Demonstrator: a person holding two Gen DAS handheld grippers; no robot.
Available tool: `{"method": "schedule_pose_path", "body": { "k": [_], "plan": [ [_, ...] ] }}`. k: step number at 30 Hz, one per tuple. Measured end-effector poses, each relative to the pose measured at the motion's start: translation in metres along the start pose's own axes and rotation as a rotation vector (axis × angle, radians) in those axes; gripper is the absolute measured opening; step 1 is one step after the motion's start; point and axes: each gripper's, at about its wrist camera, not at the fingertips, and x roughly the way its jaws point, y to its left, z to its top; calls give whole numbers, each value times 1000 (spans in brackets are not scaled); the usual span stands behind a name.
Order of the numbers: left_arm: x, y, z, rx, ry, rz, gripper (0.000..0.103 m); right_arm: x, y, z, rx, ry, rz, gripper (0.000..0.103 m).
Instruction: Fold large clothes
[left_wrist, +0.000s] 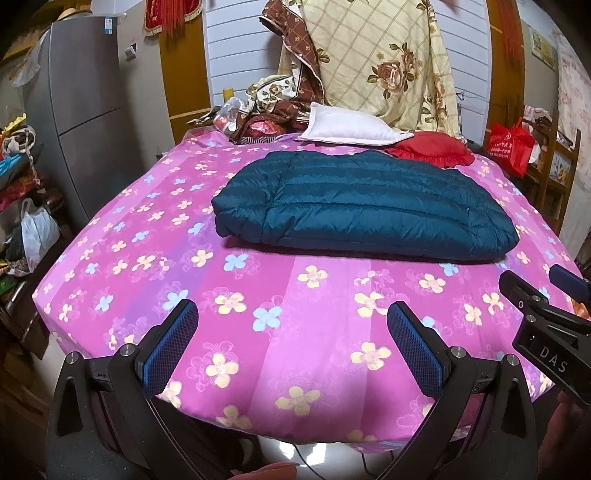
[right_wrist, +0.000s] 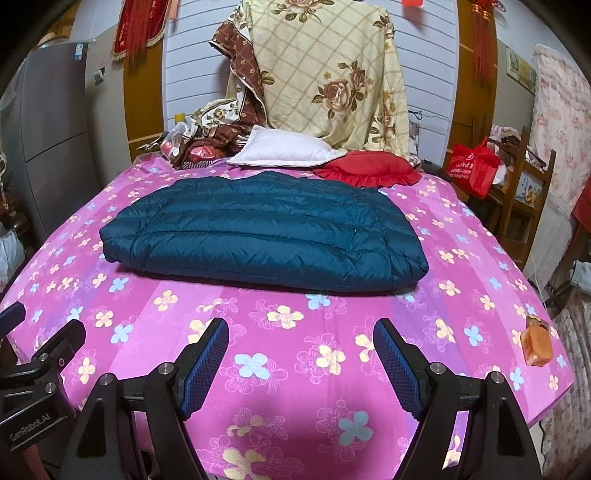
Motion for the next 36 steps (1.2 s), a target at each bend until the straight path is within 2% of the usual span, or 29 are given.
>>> {"method": "schedule_pose_path", "body": {
  "k": [17,28,36],
  "plan": [
    [5,2,-3,-4,16,-4,102,4,3,-5,-15,11,5,78],
    [13,15,-2,-43,29,26,102,8,2,-9,-17,27,6,78],
    [14,2,-5,8,36,0,102,12,-2,-10,-15,34,-2,79]
  ]
}}
